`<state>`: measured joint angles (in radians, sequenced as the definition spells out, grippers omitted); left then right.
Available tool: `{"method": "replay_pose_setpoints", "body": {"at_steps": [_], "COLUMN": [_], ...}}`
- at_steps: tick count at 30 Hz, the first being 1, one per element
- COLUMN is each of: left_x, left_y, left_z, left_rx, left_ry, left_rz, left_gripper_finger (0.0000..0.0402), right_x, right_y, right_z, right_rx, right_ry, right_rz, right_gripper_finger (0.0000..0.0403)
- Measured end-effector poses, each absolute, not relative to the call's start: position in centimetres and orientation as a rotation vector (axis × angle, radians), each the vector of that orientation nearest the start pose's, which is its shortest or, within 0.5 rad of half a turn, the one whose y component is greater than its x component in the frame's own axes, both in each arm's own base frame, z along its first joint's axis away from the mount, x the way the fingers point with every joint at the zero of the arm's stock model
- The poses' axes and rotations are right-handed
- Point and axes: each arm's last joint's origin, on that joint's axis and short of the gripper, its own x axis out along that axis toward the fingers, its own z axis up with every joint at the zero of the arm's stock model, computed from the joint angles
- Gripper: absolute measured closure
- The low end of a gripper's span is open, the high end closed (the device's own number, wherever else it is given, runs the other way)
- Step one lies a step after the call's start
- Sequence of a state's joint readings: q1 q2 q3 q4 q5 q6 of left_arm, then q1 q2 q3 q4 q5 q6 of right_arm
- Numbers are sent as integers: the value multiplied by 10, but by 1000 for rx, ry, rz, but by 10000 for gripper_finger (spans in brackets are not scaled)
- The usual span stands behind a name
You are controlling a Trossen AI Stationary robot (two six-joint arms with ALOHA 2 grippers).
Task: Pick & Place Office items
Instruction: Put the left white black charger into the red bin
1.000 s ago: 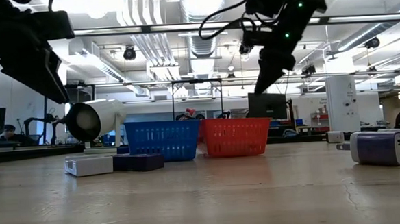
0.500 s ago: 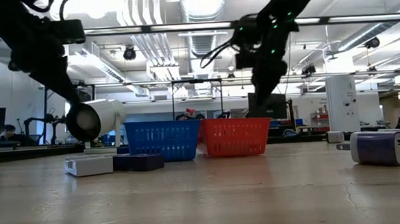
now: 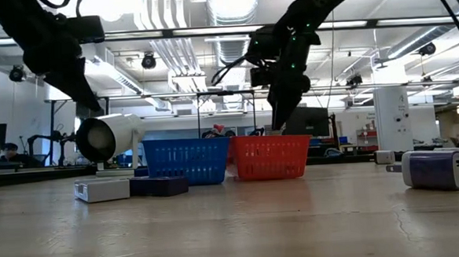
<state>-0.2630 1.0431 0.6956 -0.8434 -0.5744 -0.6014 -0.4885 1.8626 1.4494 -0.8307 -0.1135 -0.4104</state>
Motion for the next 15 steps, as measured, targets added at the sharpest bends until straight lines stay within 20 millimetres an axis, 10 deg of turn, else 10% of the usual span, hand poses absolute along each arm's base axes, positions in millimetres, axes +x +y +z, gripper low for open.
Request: {"method": "replay_pose_setpoints", "body": {"at_steps": [15], "left_x": [168], "left_y": [-29], "left_z": [218], "left_rx": [-40], "left_ry": [980], "left_rz": [574], "left_gripper_finger": [152], "right_x": [347], "right_y": [-161], "right_z": [207], "right_rx": [3], "right_ry": [1244], "right_rz": [-32], "right_gripper_finger": [182]}}
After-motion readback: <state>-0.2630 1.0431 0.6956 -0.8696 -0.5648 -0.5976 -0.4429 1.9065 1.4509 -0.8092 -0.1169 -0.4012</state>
